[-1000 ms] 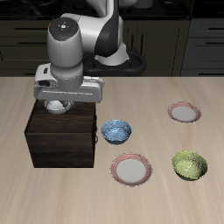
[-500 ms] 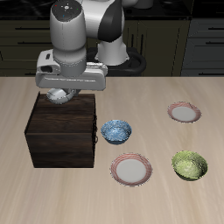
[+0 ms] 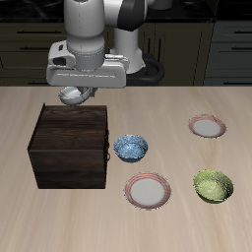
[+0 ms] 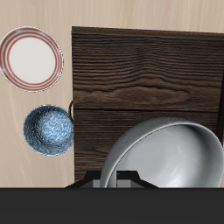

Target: Place the white bowl on the plate next to the green bowl

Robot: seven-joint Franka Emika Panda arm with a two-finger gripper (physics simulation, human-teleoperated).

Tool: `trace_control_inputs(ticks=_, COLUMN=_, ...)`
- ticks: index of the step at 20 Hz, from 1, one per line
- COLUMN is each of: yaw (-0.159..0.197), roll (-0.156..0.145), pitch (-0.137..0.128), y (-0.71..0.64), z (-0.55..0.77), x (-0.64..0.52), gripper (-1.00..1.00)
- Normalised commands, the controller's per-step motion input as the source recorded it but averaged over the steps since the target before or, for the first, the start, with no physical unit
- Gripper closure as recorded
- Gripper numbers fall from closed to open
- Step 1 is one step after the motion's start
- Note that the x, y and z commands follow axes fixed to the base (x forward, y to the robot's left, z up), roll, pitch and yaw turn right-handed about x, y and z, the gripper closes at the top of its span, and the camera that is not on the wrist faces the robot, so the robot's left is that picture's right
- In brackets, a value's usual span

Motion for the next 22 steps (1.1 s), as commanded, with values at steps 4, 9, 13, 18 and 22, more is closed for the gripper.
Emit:
trace_control_inputs(ticks=4, yaw=-0.003, roll=0.003, pitch=-0.004, y=0.21, z=0.16, x=-0.03, gripper=1.00)
trace_control_inputs(ticks=9, yaw=0.009, roll=-0.013, pitch=-0.007, y=0.31, z=0.16, x=0.04, gripper=1.00)
trace_control_inputs(ticks=13, yaw=0.020, roll=-0.005, pitch=-0.010, y=0.20, z=0.11, x=0.04, gripper=1.00)
trace_control_inputs(ticks=18, yaw=0.044, roll=-0.016, pitch=-0.022, y=0.38, z=0.18, x=0.08, gripper=1.00)
trace_control_inputs(ticks=22, yaw=0.033, roll=0.003, pitch=-0.009, y=0.48, z=0.10, x=0.09, gripper=1.00)
